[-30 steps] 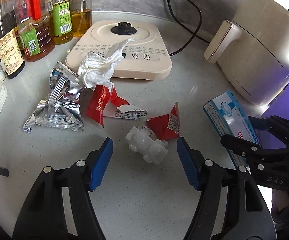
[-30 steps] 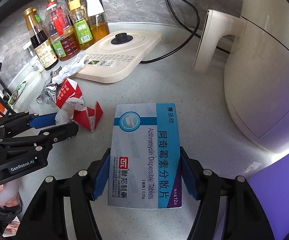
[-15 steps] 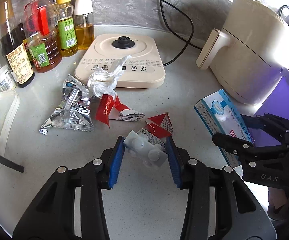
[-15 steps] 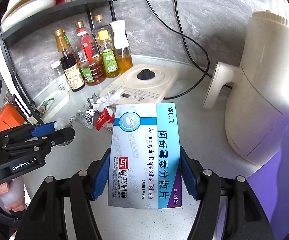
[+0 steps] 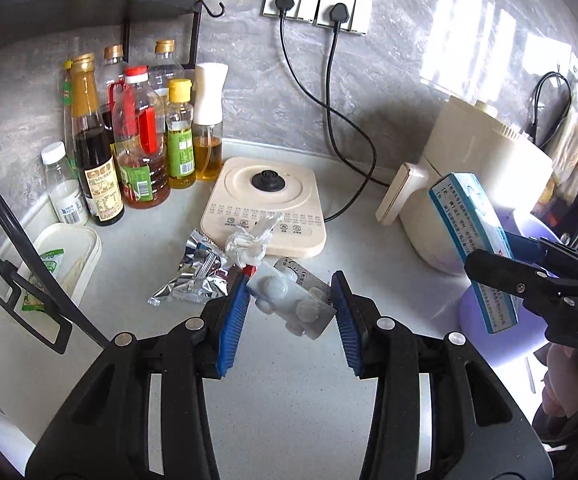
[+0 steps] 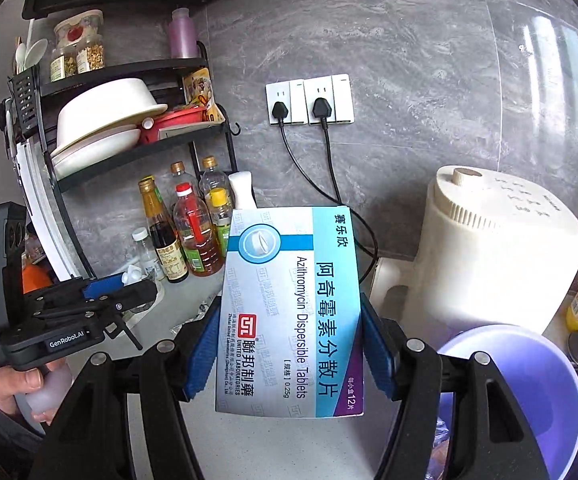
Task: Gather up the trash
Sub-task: 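Carry box and blister pack over the purple bucket and open both grippers, then move both open grippers back to the remaining wrappers, then grasp the white tissue with left gripper while right gripper grasps a red wrapper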
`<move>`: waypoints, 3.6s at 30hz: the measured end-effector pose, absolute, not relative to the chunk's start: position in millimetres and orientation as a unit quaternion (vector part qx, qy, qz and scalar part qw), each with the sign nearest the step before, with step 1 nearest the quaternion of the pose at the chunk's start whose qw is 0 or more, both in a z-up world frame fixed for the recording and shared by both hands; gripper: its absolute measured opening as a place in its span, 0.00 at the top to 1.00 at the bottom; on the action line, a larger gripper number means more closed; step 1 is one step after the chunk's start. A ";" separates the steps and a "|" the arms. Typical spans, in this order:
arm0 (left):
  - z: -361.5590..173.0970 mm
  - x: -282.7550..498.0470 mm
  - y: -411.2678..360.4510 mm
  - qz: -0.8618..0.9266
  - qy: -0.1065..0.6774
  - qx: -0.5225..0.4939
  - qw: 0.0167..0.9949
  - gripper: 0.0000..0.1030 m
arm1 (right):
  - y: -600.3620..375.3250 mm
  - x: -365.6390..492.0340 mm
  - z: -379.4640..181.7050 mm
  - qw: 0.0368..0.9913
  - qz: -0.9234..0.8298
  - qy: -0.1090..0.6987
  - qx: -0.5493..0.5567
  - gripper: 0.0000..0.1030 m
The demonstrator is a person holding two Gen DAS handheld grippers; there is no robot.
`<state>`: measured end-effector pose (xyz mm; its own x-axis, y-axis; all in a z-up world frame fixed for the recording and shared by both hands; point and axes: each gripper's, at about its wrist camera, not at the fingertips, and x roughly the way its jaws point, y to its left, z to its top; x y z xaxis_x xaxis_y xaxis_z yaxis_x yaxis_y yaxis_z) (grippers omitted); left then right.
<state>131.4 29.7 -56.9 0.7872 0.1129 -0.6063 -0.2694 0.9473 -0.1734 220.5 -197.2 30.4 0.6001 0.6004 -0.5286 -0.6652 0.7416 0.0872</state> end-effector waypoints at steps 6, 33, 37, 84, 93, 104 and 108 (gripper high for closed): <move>-13.7 128.7 15.0 0.082 0.262 -0.108 0.956 0.59 | -235.7 226.6 43.1 0.915 0.303 0.262 -0.049 0.39; 44.5 188.3 -82.2 -0.110 0.222 -0.047 0.968 0.59 | -371.4 235.4 63.3 0.969 0.121 0.213 0.006 0.07; 47.0 198.3 -96.8 -0.133 0.228 -0.040 0.964 0.59 | -390.3 228.2 57.6 0.970 0.104 0.220 0.018 0.07; 23.9 105.9 0.2 0.038 0.252 -0.104 0.961 0.06 | -172.1 181.2 6.2 0.871 0.361 0.319 -0.099 0.08; -6.1 82.7 30.6 0.080 0.252 -0.149 0.953 0.06 | -146.6 186.8 -26.3 0.853 0.378 0.340 -0.119 0.11; -43.9 110.1 50.6 0.094 0.282 -0.174 0.939 0.22 | -117.5 237.2 -83.0 0.817 0.395 0.402 -0.123 0.30; -56.5 131.0 58.4 0.094 0.298 -0.174 0.934 0.26 | -104.4 263.6 -105.8 0.801 0.392 0.436 -0.125 0.38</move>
<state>131.1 58.4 -56.5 0.8051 0.0721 -0.5888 -0.2796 0.9215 -0.2695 263.6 -104.4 -105.8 0.3134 0.5177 -0.7961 -0.7364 0.6618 0.1405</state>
